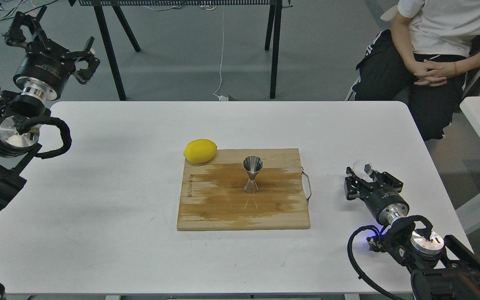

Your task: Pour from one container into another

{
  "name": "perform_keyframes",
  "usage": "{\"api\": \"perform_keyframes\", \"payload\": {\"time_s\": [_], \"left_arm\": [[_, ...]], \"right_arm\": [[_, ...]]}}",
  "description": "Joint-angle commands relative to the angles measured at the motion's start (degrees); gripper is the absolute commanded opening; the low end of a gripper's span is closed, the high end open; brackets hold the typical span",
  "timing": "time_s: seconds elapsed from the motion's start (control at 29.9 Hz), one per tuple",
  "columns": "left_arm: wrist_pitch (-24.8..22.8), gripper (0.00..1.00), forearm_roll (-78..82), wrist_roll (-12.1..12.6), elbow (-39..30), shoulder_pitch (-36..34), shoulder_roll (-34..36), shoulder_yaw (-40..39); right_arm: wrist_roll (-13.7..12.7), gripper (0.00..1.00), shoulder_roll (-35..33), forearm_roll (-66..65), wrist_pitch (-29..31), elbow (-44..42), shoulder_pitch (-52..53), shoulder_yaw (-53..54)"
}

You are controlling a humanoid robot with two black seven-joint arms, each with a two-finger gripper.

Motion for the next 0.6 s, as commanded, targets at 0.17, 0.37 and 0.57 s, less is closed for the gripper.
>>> {"api": "perform_keyframes", "payload": {"time_s": [0.17,0.37,0.57], "left_arm": [[0.01,1.0,0.0,-0.08,0.01,0.0,0.61,-0.04],[0.01,1.0,0.0,-0.09,0.01,0.0,0.88,-0.04],[0.01,1.0,0.0,-0.09,0.01,0.0,1.23,-0.04]], "right_arm": [[0.13,0.36,-3.82,-2.16,-10.09,18.68,0.55,-2.76],[0.13,0.35,-3.56,-13.4,-18.53,26.42,4.5,-4.95],[0.48,0.35,-2.95,-18.25,-20.47,27.66,8.81,-10.57]]}}
